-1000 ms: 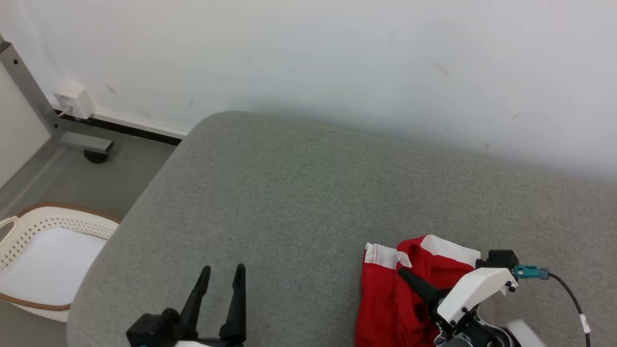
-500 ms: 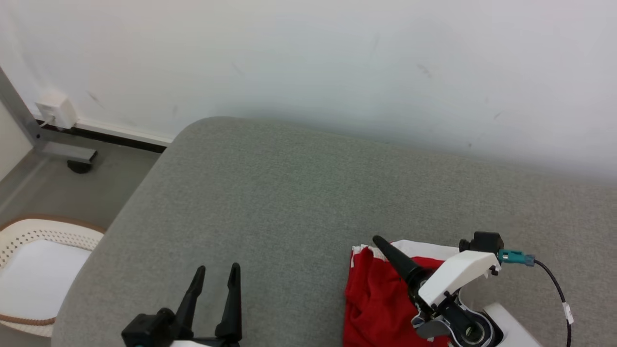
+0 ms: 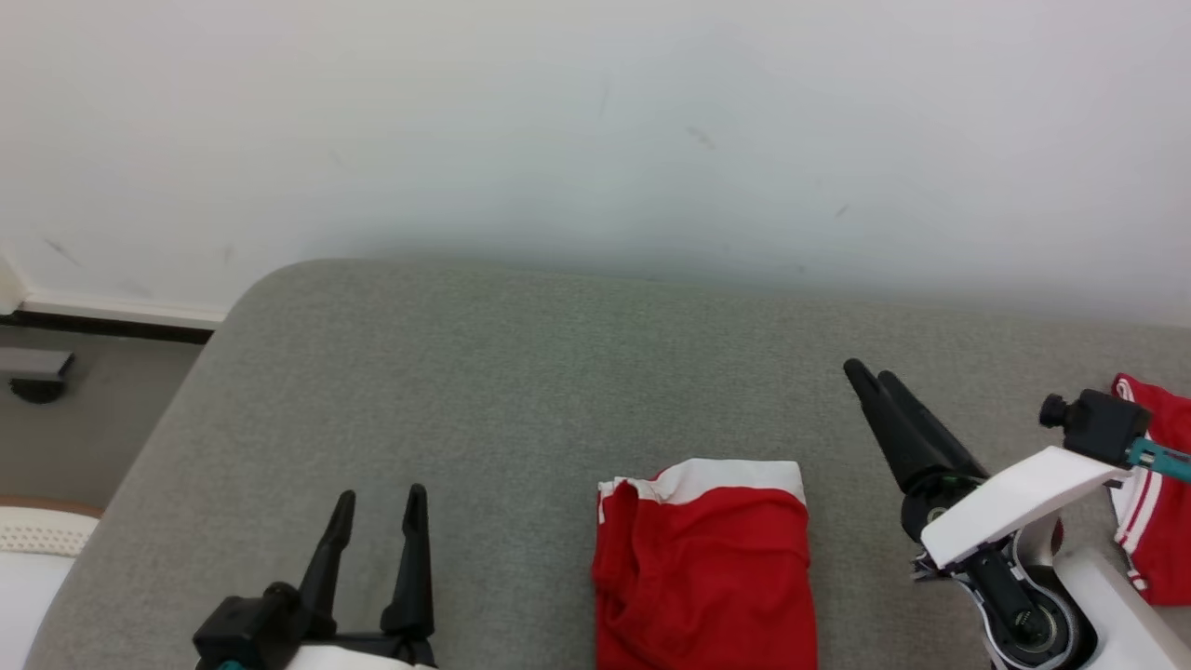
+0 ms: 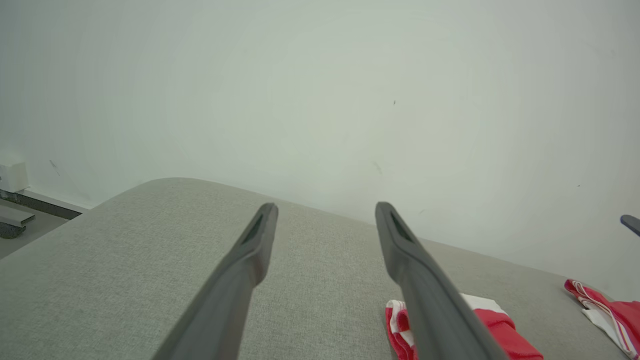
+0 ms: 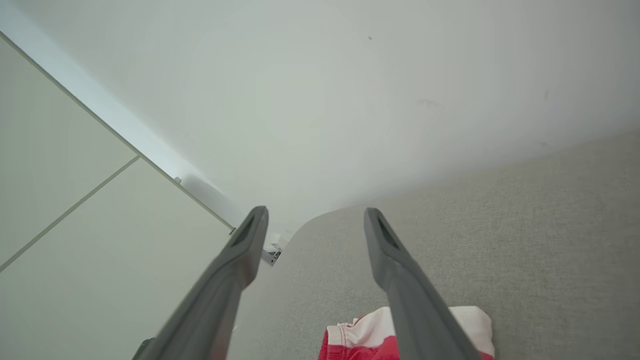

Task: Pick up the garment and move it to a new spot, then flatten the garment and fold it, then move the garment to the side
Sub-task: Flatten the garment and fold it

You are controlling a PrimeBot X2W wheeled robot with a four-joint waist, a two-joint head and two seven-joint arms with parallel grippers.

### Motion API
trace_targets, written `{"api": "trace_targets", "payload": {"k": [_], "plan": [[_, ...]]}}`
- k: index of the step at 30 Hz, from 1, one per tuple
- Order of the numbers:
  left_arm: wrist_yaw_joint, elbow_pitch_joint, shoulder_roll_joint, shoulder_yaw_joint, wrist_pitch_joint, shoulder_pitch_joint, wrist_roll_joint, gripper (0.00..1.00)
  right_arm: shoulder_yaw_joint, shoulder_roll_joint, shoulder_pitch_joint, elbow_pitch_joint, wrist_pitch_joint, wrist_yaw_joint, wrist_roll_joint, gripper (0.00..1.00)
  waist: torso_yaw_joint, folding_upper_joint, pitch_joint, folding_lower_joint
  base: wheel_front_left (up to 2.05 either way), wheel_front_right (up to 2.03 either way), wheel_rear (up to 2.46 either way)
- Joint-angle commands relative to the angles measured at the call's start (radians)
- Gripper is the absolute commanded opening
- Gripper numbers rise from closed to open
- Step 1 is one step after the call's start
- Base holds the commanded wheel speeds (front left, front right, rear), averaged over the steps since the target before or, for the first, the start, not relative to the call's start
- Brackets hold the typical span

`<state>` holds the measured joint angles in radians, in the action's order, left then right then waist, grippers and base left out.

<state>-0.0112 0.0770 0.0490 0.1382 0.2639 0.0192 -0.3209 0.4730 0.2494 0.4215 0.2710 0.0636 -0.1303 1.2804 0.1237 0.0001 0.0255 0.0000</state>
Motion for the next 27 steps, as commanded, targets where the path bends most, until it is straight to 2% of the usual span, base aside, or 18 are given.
{"api": "trace_targets", "payload": {"k": [1,8,11,17,21,27], "plan": [[-0.003,-0.004,0.004,-0.013,-0.001,0.007,0.018,1.00,-0.017,0.021,-0.022,-0.035,-0.034,0.000,-0.032,1.00,-0.034,-0.0001,0.001,0.0000,0.00,0.00,0.00],[-0.015,0.013,0.004,-0.059,-0.001,0.018,0.039,1.00,-0.083,0.081,-0.105,-0.123,-0.159,0.000,-0.206,1.00,-0.103,-0.0001,0.004,0.0000,0.00,0.00,0.00],[-0.019,0.010,0.004,-0.082,-0.001,0.020,0.043,1.00,-0.123,0.090,-0.144,-0.132,-0.212,0.000,-0.327,1.00,-0.128,-0.0001,0.001,0.0000,0.00,0.00,0.00],[-0.021,0.002,0.004,-0.122,-0.001,0.016,0.063,1.00,-0.237,0.034,-0.245,-0.135,-0.269,0.000,-0.559,1.00,-0.163,-0.0001,-0.009,0.0000,0.00,0.00,0.00],[-0.021,-0.002,0.004,-0.140,-0.001,0.004,0.086,1.00,-0.321,-0.060,-0.331,-0.141,-0.295,0.000,-0.684,1.00,-0.178,-0.0001,-0.022,0.0000,0.00,0.00,0.00],[-0.022,-0.013,0.004,-0.137,-0.001,0.003,0.111,1.00,-0.380,-0.133,-0.391,-0.150,-0.321,0.000,-0.848,1.00,-0.171,-0.0001,-0.043,0.0000,0.00,0.00,0.00]]}}
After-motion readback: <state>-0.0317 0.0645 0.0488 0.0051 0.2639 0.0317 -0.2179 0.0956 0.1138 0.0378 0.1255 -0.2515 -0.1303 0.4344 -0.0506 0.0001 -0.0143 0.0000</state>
